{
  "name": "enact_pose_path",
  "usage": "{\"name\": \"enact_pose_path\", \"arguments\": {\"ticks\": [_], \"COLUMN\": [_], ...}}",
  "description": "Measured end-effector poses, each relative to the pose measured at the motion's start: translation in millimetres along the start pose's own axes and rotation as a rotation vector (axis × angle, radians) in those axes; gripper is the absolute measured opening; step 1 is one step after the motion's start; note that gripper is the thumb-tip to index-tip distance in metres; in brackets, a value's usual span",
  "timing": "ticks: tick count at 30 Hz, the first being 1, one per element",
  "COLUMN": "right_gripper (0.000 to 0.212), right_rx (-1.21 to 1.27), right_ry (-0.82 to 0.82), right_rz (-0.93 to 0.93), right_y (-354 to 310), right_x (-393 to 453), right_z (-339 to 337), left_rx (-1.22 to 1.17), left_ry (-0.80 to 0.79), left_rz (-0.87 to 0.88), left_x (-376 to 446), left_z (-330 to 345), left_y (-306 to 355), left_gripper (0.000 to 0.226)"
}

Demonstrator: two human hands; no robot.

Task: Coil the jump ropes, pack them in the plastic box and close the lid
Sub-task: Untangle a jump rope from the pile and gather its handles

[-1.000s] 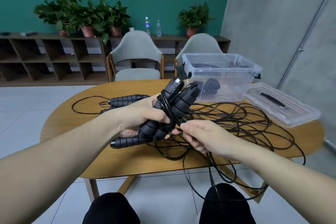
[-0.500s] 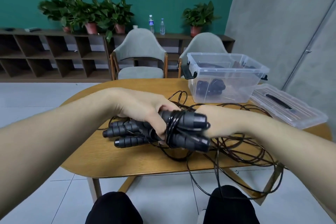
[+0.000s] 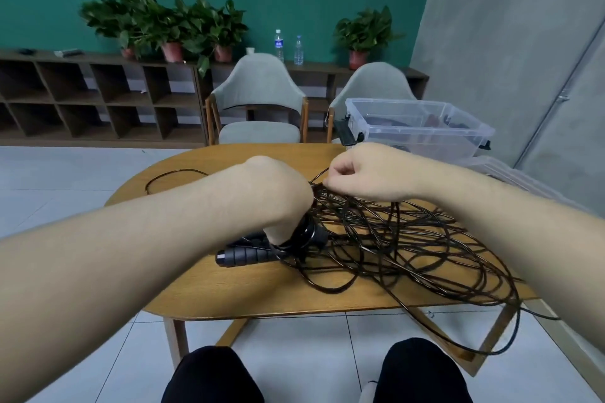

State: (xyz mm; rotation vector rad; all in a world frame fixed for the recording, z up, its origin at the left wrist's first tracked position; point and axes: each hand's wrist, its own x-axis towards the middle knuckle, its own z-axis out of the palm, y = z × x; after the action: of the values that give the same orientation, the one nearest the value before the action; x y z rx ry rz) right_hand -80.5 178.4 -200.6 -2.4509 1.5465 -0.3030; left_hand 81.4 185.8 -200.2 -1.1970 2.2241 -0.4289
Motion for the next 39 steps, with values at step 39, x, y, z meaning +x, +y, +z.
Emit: {"name": "enact_pose_path", "arguments": {"ticks": [39], "right_gripper": [0.053], "right_rx": [0.241], "right_ry": [-0.296], "right_rz": [0.342], "right_y": [93.9], "right_x": [-22.9], "right_z": [66.7], "left_rx": [-2.318], "left_ry": [-0.179], "left_rz": [0.747], "left_x": [38.6], "left_z": [81.9], "left_y": [-28.5], "left_gripper": [0.053]}}
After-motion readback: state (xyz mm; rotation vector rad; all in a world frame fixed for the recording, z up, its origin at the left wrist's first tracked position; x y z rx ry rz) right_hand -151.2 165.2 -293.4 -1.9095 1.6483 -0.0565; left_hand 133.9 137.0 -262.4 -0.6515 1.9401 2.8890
